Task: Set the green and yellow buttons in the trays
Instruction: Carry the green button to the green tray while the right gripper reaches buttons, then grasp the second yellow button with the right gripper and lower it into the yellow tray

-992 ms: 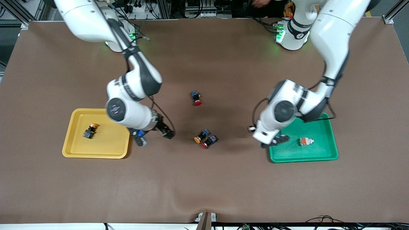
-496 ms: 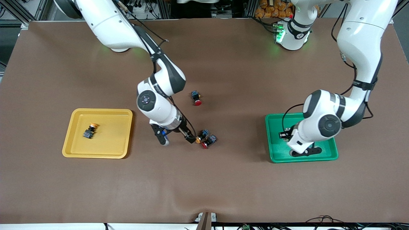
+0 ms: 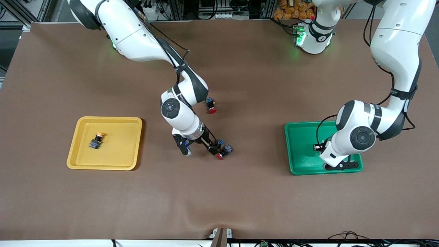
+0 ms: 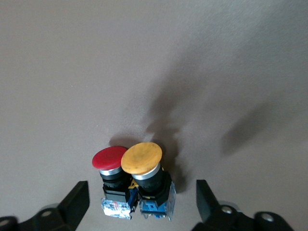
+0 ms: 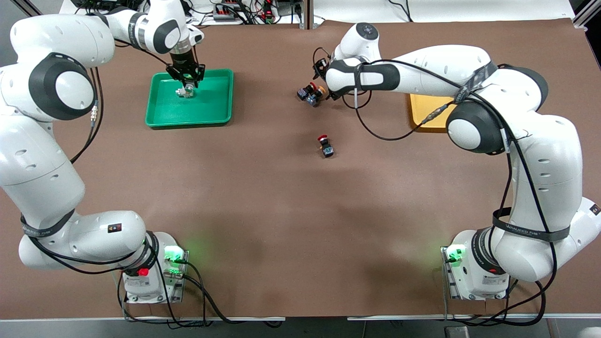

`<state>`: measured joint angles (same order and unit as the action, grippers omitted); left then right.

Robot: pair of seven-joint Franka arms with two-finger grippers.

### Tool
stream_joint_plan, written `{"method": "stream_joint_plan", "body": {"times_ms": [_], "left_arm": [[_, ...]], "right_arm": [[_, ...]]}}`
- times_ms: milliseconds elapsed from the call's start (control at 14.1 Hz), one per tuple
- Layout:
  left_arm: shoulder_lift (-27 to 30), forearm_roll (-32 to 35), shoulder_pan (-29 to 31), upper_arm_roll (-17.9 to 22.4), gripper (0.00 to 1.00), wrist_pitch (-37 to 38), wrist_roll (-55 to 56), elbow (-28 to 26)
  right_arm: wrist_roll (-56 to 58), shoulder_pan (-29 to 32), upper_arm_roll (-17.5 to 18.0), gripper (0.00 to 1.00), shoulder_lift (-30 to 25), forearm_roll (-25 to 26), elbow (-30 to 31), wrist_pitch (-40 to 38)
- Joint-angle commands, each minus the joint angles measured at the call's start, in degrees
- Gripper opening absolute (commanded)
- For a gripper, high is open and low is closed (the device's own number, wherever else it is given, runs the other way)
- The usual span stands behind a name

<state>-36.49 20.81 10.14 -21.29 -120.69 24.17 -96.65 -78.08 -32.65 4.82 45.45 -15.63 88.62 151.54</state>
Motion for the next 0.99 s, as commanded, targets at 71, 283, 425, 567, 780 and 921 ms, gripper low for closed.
{"method": "stream_joint_plan", "body": {"times_ms": [71, 283, 425, 567, 780, 921], "left_arm": [[-0.8, 2.1, 1.3, -0.4, 0.00, -0.5, -0.9, 0.2], [-1.4, 3.1, 1.9, -0.5, 0.00, -0.7, -1.1, 0.4], [-1.3, 3.2, 2.0, -0.4, 0.00, -0.7, -1.1, 0.4], [-1.3, 3.2, 2.1, -0.4, 0.00, -0.7, -1.6, 0.4], [-1.4, 3.2, 2.5, -0.5, 0.00, -0.7, -1.7, 0.7], [-1.4, 3.2, 2.5, -0.4, 0.00, -0.7, -1.6, 0.5]], "right_arm": [[-0.3, -1.7, -1.0, 0.71, 2.6, 1.2, -2.2, 1.0], [-0.4, -1.6, -1.0, 0.58, 3.9, 3.5, -2.3, 1.6], [-0.2, -1.4, -1.0, 0.35, 4.1, 3.6, -2.3, 2.3], [0.3, -0.7, -1.0, 0.00, 3.8, 3.5, -2.5, 2.1], [0.6, 1.3, -1.0, 0.00, 2.4, 3.4, -3.7, -1.7], [0.8, 3.0, -1.0, 0.00, 0.7, 3.6, -4.8, -8.7]]}}
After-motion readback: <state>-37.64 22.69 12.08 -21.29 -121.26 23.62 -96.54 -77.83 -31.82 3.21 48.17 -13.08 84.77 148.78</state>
